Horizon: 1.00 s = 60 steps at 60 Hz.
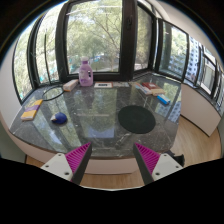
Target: Arrange mouse
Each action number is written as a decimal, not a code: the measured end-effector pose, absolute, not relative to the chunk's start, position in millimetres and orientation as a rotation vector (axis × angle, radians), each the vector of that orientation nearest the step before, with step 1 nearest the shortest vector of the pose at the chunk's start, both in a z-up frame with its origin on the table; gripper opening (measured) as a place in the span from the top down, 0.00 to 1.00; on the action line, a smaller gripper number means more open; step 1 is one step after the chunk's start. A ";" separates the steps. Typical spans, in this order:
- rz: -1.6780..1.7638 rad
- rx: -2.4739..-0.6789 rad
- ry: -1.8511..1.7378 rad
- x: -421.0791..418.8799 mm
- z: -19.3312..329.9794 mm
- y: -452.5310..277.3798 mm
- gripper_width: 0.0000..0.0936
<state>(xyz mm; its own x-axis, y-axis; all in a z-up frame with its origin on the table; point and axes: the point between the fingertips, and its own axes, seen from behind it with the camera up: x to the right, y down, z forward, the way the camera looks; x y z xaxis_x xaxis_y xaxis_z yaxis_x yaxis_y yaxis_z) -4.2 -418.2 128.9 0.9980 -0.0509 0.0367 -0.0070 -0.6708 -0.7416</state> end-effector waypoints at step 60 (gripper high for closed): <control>0.012 -2.231 -0.208 -279.6 -11.9 -134.9 0.08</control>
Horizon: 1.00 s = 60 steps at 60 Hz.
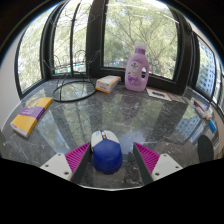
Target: Arrange mouse
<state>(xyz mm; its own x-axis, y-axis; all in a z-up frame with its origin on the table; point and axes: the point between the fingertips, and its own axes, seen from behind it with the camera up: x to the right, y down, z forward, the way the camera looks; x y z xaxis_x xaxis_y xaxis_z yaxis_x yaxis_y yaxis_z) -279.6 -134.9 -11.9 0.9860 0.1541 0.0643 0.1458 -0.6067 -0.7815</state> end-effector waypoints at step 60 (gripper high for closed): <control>0.191 -1.677 -0.010 -164.2 335.9 -89.7 0.63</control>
<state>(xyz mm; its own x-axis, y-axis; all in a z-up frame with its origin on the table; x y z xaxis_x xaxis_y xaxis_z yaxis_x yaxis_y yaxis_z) -164.2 -89.7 335.9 0.9856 0.1195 -0.1198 -0.1059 -0.1165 -0.9875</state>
